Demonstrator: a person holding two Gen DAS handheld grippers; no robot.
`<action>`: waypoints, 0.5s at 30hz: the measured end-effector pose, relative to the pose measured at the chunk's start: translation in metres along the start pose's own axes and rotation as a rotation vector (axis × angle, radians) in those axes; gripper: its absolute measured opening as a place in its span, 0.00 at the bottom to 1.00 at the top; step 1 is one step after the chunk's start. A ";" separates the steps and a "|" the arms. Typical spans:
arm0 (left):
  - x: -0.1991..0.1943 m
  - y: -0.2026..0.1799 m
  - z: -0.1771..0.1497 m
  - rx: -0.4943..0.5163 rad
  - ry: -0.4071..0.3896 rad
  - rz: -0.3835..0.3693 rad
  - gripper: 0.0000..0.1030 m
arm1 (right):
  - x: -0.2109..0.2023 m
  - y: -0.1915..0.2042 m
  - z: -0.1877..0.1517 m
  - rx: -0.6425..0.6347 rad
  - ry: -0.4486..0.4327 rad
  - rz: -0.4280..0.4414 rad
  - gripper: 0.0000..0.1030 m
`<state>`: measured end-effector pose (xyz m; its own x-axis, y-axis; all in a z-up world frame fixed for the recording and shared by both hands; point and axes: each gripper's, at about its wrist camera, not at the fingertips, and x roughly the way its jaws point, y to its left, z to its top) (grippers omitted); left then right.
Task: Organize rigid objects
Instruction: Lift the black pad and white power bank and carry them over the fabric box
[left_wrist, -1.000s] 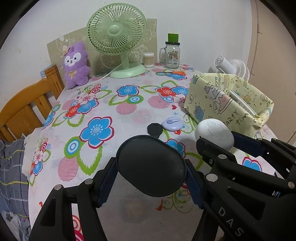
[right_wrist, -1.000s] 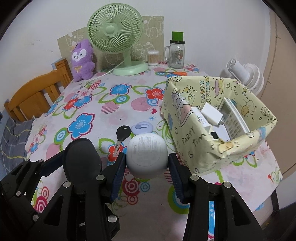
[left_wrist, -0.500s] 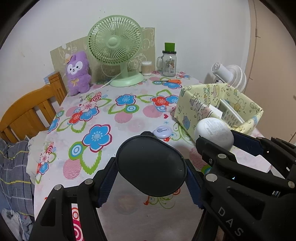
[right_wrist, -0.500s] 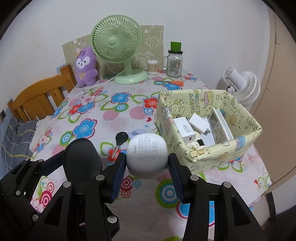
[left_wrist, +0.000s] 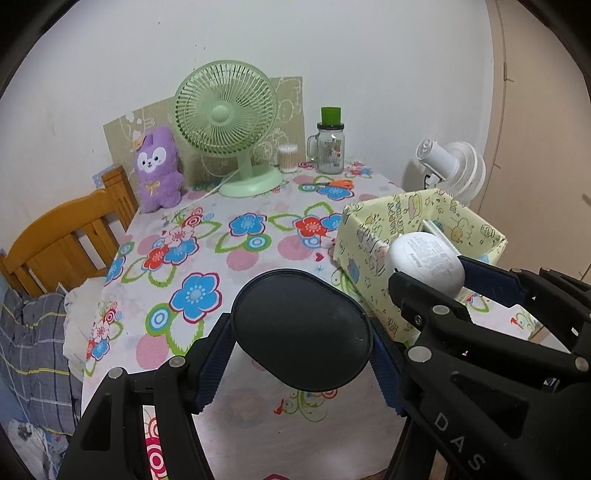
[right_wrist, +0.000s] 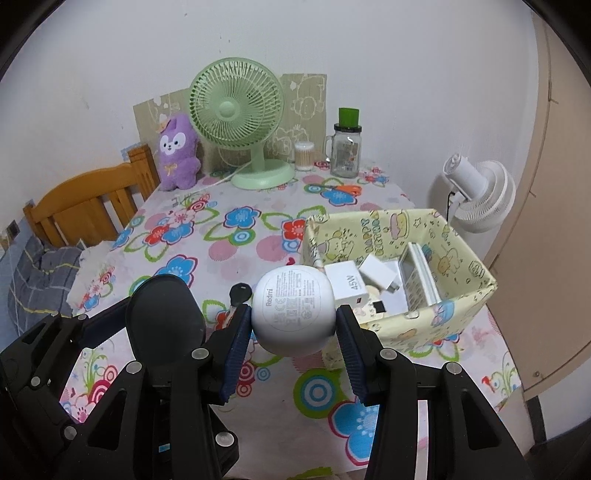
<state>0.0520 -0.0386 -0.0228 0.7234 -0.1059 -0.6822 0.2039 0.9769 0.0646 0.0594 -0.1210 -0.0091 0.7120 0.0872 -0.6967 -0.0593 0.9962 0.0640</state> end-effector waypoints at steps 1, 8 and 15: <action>-0.001 -0.001 0.001 0.001 -0.002 0.000 0.70 | -0.001 -0.001 0.001 0.000 -0.001 0.003 0.49; -0.006 -0.012 0.008 0.011 -0.010 0.004 0.70 | -0.006 -0.012 0.008 0.002 -0.008 0.016 0.49; -0.007 -0.024 0.021 0.030 -0.025 0.001 0.70 | -0.011 -0.024 0.017 0.006 -0.028 0.017 0.49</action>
<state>0.0554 -0.0648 -0.0042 0.7400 -0.1102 -0.6636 0.2225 0.9711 0.0868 0.0653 -0.1460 0.0091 0.7300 0.1038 -0.6755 -0.0671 0.9945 0.0803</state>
